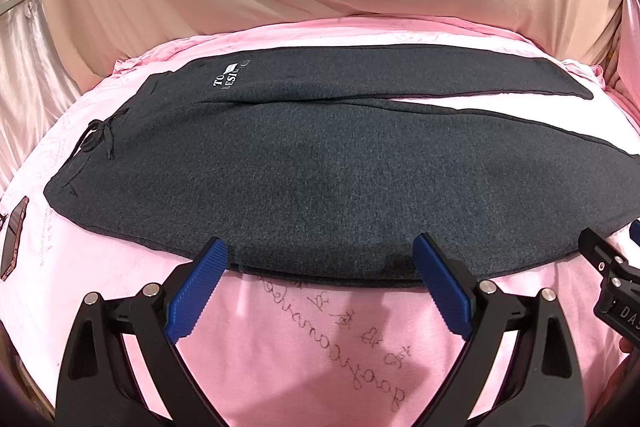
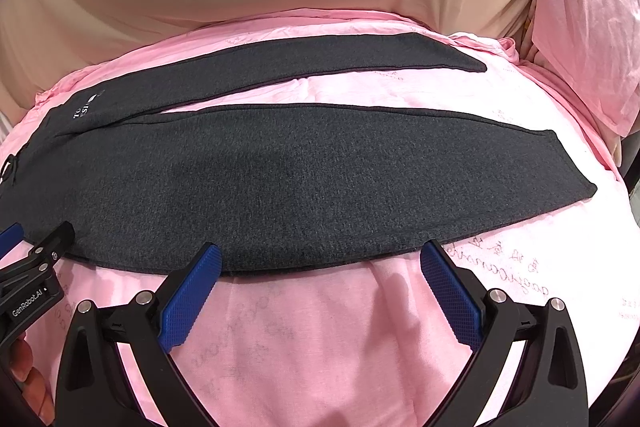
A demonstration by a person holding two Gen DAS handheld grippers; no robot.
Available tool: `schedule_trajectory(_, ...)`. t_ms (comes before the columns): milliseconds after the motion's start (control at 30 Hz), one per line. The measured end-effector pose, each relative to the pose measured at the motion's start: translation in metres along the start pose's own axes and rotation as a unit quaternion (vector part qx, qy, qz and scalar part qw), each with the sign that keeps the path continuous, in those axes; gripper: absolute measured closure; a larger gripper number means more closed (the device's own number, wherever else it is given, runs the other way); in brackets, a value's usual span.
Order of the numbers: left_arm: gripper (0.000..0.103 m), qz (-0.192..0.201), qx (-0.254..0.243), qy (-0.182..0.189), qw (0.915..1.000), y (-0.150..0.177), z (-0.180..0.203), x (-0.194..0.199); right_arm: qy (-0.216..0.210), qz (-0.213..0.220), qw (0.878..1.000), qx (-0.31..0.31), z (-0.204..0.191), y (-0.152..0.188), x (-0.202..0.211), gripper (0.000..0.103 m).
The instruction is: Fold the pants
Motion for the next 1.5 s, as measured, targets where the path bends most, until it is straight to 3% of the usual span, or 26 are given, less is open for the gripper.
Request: schedule_trajectory(1500, 0.011, -0.004, -0.001, -0.001, 1.0, 0.0008, 0.0047, -0.0011, 0.0, -0.004, 1.0, 0.001, -0.0011, 0.0005, -0.0015, 0.005)
Point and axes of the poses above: each gripper's, at about its wrist camera, not at the fingertips, and x roughly against the way its jaws point, z to its right, y to its underside, the point moved 6 cm from there along -x, roughly the way its jaws point, and after that the axes turned 4 degrees about -z, right-handed, at the moved point
